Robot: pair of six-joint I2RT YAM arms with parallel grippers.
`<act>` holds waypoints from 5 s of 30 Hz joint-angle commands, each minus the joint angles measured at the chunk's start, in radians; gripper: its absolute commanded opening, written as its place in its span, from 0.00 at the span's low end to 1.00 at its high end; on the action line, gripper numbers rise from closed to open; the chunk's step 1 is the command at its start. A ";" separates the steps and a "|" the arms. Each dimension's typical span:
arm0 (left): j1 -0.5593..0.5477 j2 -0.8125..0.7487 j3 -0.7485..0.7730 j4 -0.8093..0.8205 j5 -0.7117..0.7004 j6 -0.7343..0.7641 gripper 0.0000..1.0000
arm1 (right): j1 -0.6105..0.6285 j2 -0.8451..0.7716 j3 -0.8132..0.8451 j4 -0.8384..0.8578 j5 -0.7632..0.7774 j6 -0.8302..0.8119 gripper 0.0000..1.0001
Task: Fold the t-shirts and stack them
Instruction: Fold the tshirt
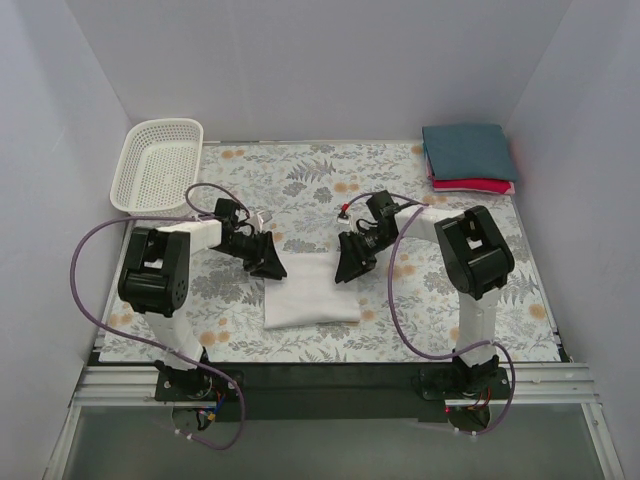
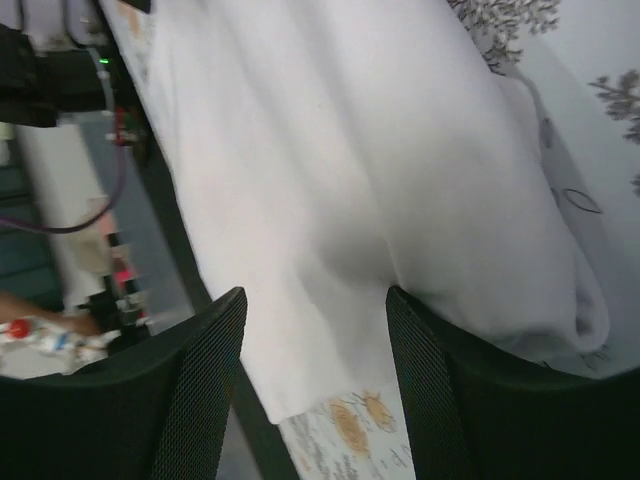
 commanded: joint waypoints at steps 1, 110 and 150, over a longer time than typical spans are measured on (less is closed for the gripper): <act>-0.004 0.059 0.033 0.084 0.000 -0.034 0.29 | -0.031 0.058 0.068 0.024 -0.002 0.012 0.66; 0.146 0.430 0.311 0.465 0.064 -0.425 0.22 | -0.204 0.350 0.331 0.458 -0.026 0.388 0.13; -0.820 -0.047 0.035 0.524 -0.869 0.739 0.31 | -0.459 -0.417 -0.186 0.151 0.222 0.314 0.98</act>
